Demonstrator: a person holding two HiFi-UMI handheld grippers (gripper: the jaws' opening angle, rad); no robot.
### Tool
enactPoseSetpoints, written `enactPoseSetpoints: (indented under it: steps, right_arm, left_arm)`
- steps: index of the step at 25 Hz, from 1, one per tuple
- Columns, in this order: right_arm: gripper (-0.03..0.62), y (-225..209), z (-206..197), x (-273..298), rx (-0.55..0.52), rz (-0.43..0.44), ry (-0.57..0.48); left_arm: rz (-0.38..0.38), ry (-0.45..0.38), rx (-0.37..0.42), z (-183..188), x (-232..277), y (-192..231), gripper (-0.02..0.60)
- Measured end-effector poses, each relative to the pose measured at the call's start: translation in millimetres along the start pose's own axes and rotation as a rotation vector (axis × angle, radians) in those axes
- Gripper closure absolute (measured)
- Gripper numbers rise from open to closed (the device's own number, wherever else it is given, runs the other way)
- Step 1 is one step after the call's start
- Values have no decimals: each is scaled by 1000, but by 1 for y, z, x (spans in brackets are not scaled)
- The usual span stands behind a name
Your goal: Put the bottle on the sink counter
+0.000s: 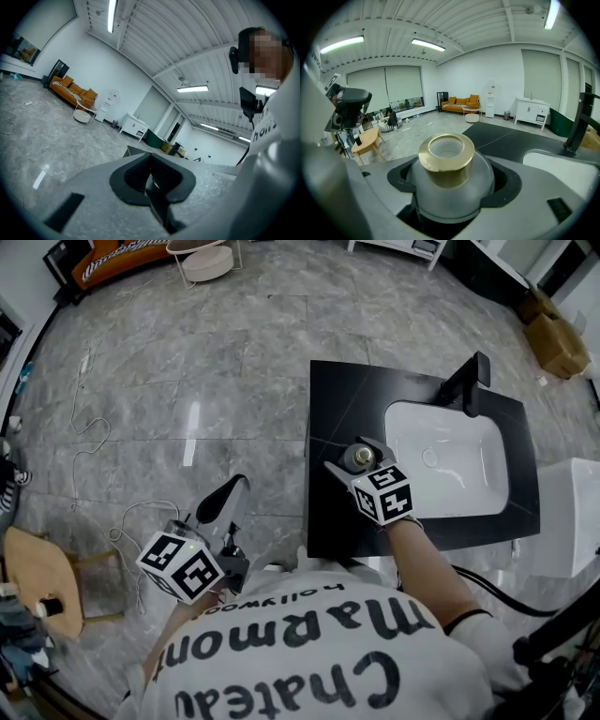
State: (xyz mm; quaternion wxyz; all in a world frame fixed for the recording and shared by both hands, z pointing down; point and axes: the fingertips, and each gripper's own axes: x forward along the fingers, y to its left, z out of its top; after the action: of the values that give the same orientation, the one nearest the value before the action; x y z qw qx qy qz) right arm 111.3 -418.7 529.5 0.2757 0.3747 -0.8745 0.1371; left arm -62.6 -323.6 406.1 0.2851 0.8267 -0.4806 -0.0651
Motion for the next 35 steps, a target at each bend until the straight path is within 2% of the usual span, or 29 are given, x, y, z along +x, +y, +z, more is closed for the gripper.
enactPoseSetpoints:
  steps: [13,20,24,27,31,35]
  right_arm:
    - [249,-1,0,0,23,-20,-22]
    - [249,0,0,0,75,-16,-77]
    - [249,2,-3,1,29,-49,-71]
    - [249,-3,-9,1,33,-79,-26]
    - [247,-5,-20,-6,80,-124,7]
    - [247,-3,-26,-27,141,-155,-6]
  left_arm:
    - [-14,-35,35,15,-17,4,566]
    - [3,-62,9,16,-40,8,566]
    - [15,-75,-4,19,-55,9,566]
    - [20,-85,-1,21,-64,9,566]
    - [47,-100,23,29,-83,16,566]
    - [38,-112,3,30,-98,20,566]
